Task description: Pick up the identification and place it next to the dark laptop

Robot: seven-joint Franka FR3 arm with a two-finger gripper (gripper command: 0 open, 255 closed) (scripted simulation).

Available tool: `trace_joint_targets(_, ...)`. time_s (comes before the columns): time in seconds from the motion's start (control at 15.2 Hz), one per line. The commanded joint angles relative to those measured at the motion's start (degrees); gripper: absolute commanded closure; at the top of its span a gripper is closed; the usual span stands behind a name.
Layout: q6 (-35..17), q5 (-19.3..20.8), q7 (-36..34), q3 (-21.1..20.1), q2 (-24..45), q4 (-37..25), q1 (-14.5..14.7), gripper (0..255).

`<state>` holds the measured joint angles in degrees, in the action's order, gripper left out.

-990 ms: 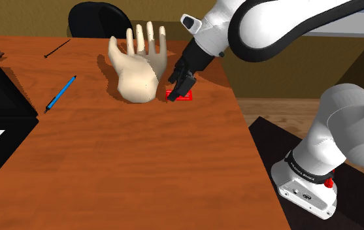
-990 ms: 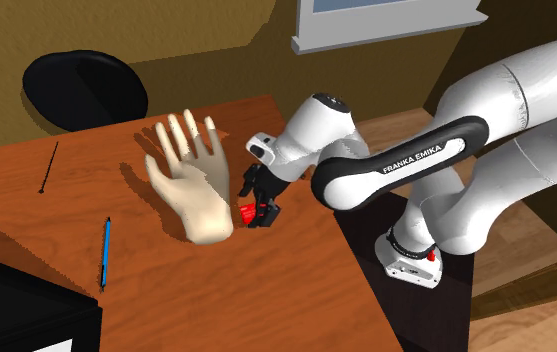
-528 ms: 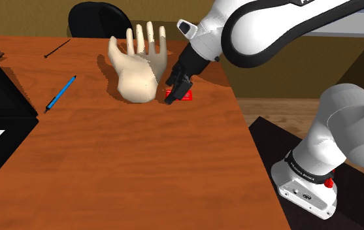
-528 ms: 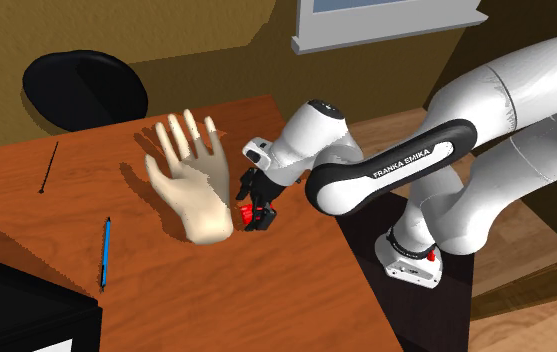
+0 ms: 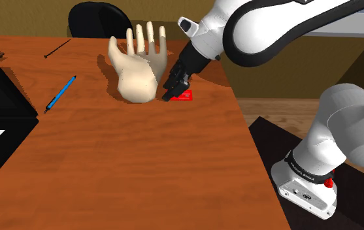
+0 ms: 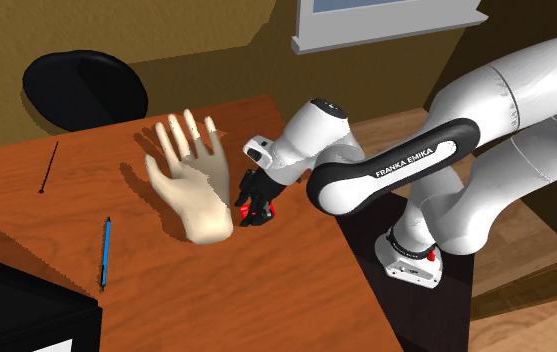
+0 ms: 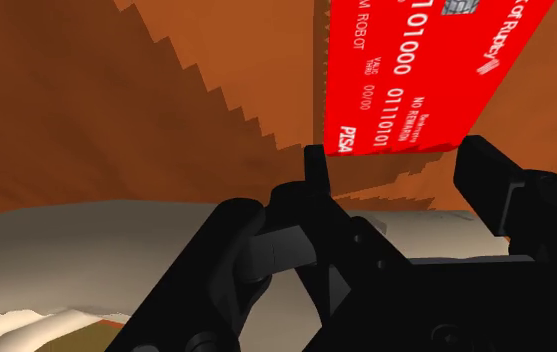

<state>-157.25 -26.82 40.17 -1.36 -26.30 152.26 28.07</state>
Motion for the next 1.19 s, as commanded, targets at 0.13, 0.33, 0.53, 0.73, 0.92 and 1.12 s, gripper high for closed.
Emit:
trace_joint_targets(0.13, 0.0, -0.1, 0.1, 0.1, 0.7, 0.7, 0.0, 255)
trace_joint_targets(0.33, 2.7, 1.4, -1.4, -0.5, -0.3, -1.0, -1.1, 255)
trace_joint_targets(0.53, 5.3, 2.6, -2.7, -1.0, -1.6, -2.4, -2.0, 255)
trace_joint_targets(0.73, 7.9, 3.7, -3.8, -1.3, -2.7, -3.9, -2.8, 255)
trace_joint_targets(0.92, 10.4, 4.6, -4.8, -1.5, -3.6, -5.5, -3.4, 255)
trace_joint_targets(1.12, 12.9, 5.5, -5.8, -1.7, -4.4, -7.2, -4.0, 255)
